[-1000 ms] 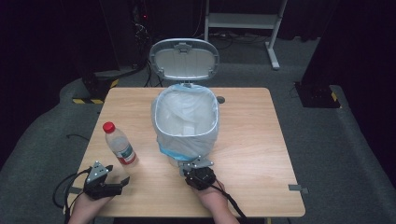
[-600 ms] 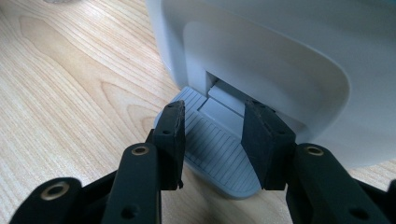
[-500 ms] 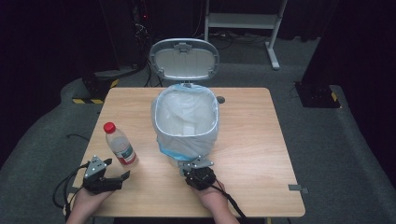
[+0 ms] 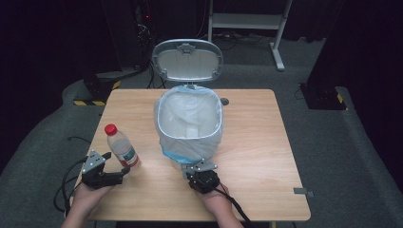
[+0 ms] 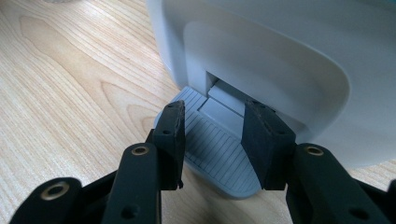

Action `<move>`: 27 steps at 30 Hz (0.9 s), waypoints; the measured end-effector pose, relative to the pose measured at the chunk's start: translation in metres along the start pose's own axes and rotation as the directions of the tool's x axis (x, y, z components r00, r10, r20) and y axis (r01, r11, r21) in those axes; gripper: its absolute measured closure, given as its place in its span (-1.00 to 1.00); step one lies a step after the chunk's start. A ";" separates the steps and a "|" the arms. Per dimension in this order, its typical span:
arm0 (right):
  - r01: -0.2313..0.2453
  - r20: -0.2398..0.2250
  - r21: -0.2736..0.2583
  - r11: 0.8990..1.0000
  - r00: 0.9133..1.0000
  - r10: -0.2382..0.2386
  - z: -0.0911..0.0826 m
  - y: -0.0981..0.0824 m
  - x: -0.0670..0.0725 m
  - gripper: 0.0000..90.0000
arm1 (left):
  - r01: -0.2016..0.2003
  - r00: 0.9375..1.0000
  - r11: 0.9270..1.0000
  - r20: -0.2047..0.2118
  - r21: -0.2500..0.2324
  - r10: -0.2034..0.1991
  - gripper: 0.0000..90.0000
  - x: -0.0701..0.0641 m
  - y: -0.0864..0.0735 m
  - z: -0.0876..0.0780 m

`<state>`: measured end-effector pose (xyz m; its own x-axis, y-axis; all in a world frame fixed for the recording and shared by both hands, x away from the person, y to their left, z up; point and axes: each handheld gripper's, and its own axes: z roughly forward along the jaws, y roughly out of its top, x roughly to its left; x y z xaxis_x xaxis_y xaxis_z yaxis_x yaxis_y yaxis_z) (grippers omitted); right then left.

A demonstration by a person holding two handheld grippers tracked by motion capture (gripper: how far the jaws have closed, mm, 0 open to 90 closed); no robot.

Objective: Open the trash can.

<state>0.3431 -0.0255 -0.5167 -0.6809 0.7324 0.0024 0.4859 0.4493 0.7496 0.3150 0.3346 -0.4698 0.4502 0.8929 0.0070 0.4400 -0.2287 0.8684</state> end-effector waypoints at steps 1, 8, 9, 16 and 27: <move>0.000 0.000 0.000 1.000 1.000 0.000 0.000 0.000 0.000 0.31 | 0.006 1.000 1.000 -0.002 -0.002 -0.006 -0.85 0.001 0.002 0.000; 0.001 0.000 -0.001 1.000 1.000 -0.001 0.000 0.000 0.000 0.31 | -0.001 1.000 1.000 0.005 -0.028 0.002 -0.94 0.002 0.013 0.002; 0.001 0.000 -0.001 1.000 1.000 -0.001 0.000 0.000 0.000 0.31 | -0.002 1.000 1.000 0.008 -0.031 0.002 -0.94 0.001 0.015 0.002; 0.002 0.001 -0.002 1.000 1.000 -0.002 0.000 0.000 0.000 0.31 | -0.009 1.000 0.999 0.006 -0.045 0.009 -0.98 0.001 0.024 0.004; 0.002 0.000 -0.004 1.000 1.000 -0.002 0.000 0.000 0.000 0.31 | -0.009 0.999 0.999 -0.033 -0.049 0.008 -0.87 0.006 0.037 0.017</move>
<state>0.3430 -0.0256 -0.5170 -0.6820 0.7314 0.0006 0.4822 0.4490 0.7522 0.3470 0.3249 -0.4461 0.4279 0.9033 0.0300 0.3970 -0.2176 0.8917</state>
